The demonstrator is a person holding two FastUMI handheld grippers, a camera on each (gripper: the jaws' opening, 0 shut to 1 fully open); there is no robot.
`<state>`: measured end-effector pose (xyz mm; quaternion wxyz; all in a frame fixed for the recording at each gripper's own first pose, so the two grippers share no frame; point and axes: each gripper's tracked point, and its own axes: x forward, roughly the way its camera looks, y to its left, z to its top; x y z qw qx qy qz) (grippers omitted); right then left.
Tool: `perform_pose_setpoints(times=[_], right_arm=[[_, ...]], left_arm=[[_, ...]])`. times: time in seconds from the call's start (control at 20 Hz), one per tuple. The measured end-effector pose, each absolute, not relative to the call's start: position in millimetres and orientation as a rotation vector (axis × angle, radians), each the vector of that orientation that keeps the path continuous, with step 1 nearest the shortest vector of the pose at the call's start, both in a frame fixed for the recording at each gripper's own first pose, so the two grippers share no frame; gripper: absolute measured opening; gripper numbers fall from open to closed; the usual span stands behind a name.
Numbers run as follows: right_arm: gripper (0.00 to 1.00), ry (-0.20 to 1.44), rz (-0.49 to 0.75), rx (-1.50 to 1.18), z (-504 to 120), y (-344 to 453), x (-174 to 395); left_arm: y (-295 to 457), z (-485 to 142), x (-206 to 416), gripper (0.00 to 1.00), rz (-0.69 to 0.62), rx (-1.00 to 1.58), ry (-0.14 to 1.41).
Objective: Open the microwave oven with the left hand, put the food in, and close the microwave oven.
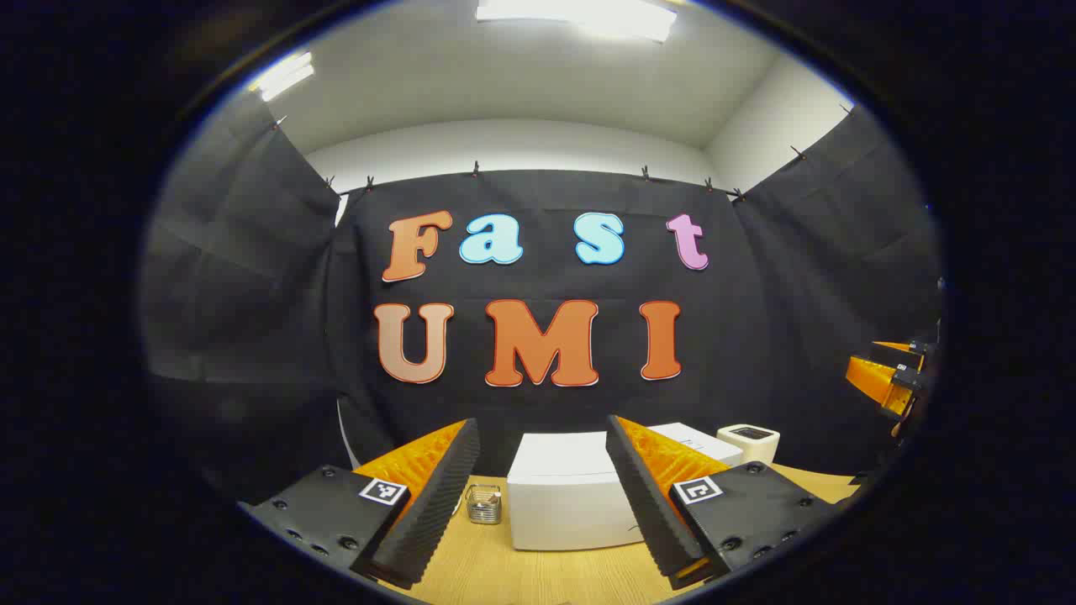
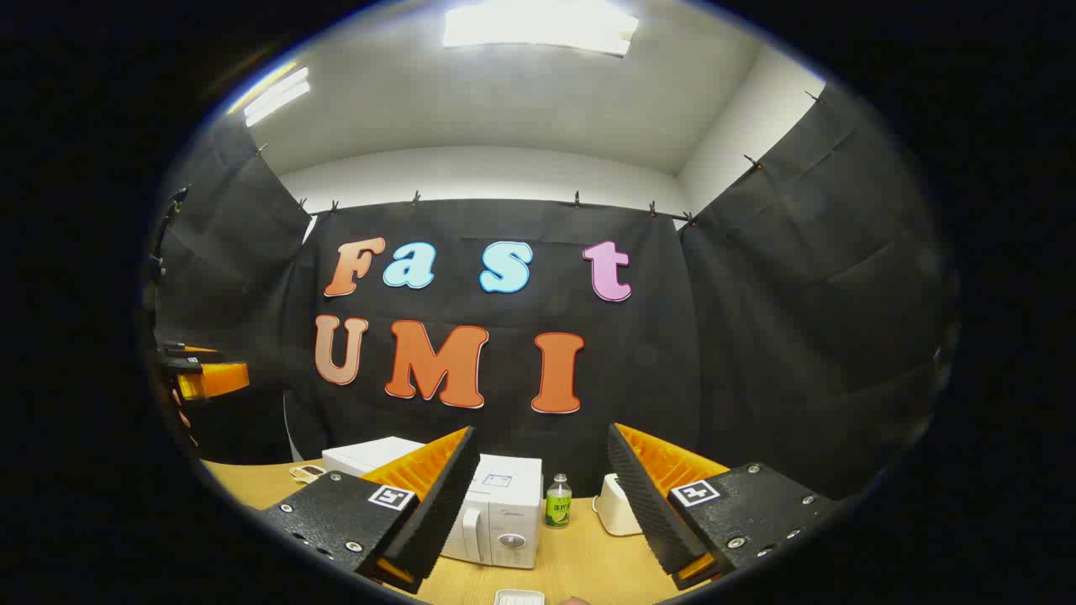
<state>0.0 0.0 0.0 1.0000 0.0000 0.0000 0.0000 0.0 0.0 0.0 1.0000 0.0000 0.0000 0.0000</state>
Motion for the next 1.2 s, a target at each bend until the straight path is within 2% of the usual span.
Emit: perform_pose_setpoints(times=[0.35, 0.4, 0.45, 0.55, 0.6, 0.7, 0.85, 1.2], right_arm=[[0.95, 0.003, 0.023, -0.007, 11, 9, 5], [0.99, -0.001, 0.028, -0.003, 12, 12, 5], [0.95, -0.007, 0.030, 0.001, 15, 13, 5], [0.95, -0.014, 0.027, 0.010, 18, 12, 5], [0.95, -0.022, 0.023, 0.014, 22, 11, 5], [0.95, -0.037, 0.008, 0.019, 29, 6, 4], [0.95, -0.052, -0.015, 0.032, 40, -3, 0], [0.95, -0.004, -0.015, 0.022, 38, -14, -5]], left_arm=[[31, 10, 2, 0.98, 0.094, 0.064, -0.003], [32, 13, 2, 0.99, 0.097, 0.071, -0.008], [34, 13, 1, 0.97, 0.105, 0.071, -0.011], [33, 16, 2, 1.00, 0.100, 0.064, -0.013], [33, 14, 1, 0.97, 0.099, 0.064, -0.007], [39, 15, 1, 1.00, 0.105, 0.068, -0.001], [45, 17, 0, 0.98, 0.117, 0.064, 0.010], [31, 12, 3, 0.97, 0.095, 0.032, 0.021]])
